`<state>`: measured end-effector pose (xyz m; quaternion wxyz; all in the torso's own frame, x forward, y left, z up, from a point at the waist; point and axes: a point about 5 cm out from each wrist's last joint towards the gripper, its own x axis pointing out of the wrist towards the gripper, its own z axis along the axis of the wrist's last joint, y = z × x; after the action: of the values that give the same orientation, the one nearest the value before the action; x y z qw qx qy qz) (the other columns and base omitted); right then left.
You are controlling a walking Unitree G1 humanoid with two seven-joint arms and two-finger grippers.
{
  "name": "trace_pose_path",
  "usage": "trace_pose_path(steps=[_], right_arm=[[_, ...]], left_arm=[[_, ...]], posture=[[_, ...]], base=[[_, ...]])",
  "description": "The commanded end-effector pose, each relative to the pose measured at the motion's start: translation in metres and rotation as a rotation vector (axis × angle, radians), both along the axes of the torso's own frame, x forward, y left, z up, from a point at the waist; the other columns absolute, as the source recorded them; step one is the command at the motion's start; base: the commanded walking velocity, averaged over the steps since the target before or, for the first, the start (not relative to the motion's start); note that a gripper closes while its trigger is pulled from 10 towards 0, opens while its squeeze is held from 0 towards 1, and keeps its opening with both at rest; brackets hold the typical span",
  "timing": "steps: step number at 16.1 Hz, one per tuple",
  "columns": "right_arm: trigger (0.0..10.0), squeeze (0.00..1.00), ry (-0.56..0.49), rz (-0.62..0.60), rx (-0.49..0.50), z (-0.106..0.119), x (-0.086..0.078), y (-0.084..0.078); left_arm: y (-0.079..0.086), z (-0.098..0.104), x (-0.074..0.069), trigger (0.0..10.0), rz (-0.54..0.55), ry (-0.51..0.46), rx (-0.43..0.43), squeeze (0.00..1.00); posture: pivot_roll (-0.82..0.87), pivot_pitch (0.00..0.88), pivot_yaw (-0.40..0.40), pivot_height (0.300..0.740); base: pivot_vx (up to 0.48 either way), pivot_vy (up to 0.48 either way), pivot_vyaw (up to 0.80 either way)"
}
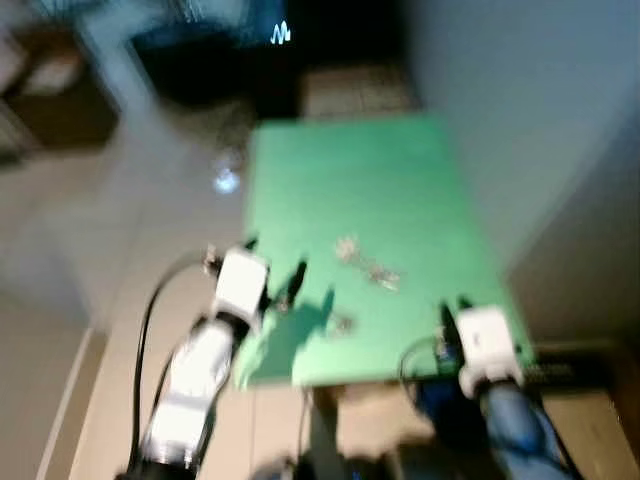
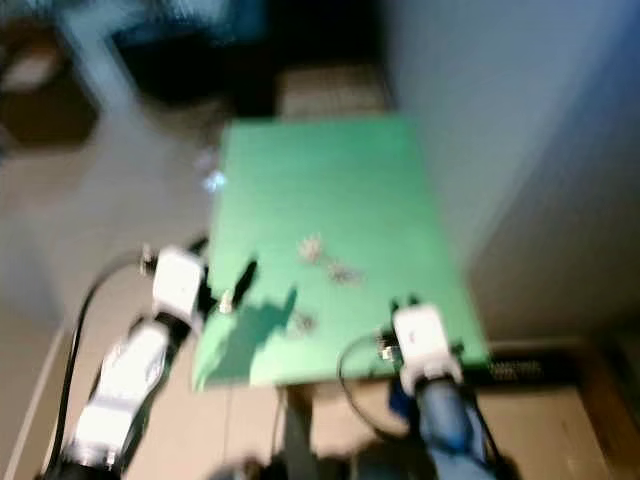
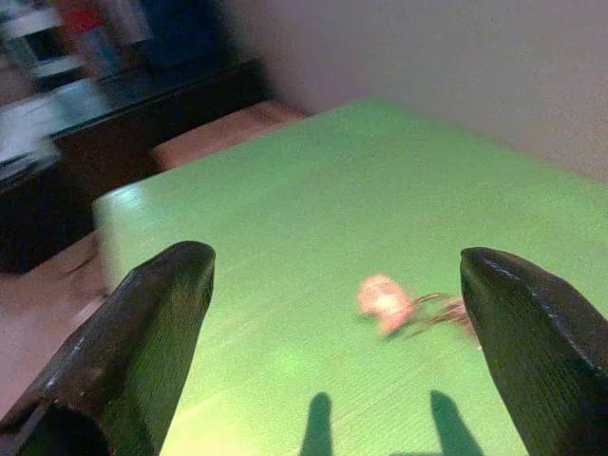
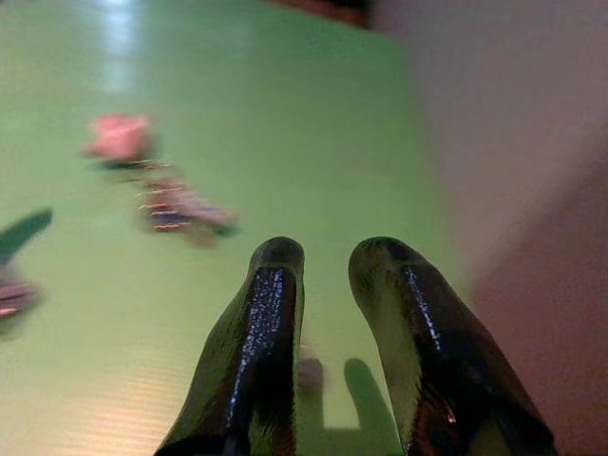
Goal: Hang keys on a hook
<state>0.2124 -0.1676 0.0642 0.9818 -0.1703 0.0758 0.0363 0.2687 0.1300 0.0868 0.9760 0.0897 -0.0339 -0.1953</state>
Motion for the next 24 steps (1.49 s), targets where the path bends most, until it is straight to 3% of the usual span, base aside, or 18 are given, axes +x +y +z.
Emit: trace_pose_path(steps=[1,7,10,14,18,22,24], right_arm=[[10.0,0.00,0.007,-0.030,-0.011,0.000,-0.003,-0.007],[10.0,0.00,0.039,-0.006,0.014,-0.001,-0.012,-0.002],[10.0,0.00,0.031,0.066,-0.020,0.001,-0.006,0.004],[10.0,0.00,0.027,0.139,-0.019,0.004,0.006,0.011],[10.0,0.00,0.008,0.240,-0.007,0.007,0.021,0.023],[10.0,0.00,-0.001,0.210,0.037,0.006,0.026,0.027],[10.0,0.00,-0.007,0.150,0.040,0.007,0.021,0.020]], left_arm=[[-0.004,0.003,0.001,10.0,-0.024,-0.013,-0.005,0.00],[-0.003,-0.005,0.005,10.0,-0.003,0.028,-0.024,0.00],[0.002,-0.004,0.004,10.0,0.033,0.017,-0.024,0.00],[0.014,0.000,-0.001,10.0,0.114,-0.026,0.001,0.00],[0.023,0.004,-0.017,10.0,0.168,-0.067,0.020,0.00],[0.024,0.009,-0.019,10.0,0.143,-0.092,0.030,0.00],[0.021,0.009,-0.016,10.0,0.118,-0.092,0.032,0.00]], posture=[[-0.23,0.165,0.159,0.740],[-0.25,0.176,0.153,0.740],[-0.23,0.174,0.116,0.740],[-0.18,0.159,0.037,0.740],[-0.12,0.157,-0.041,0.740],[-0.10,0.152,-0.027,0.740],[-0.11,0.137,-0.017,0.740]], base=[[0.000,-0.480,0.00],[0.000,-0.061,0.00],[0.000,0.000,0.00],[0.000,0.000,0.80],[0.000,0.000,0.60],[0.228,0.000,0.00],[0.375,0.000,0.00]])
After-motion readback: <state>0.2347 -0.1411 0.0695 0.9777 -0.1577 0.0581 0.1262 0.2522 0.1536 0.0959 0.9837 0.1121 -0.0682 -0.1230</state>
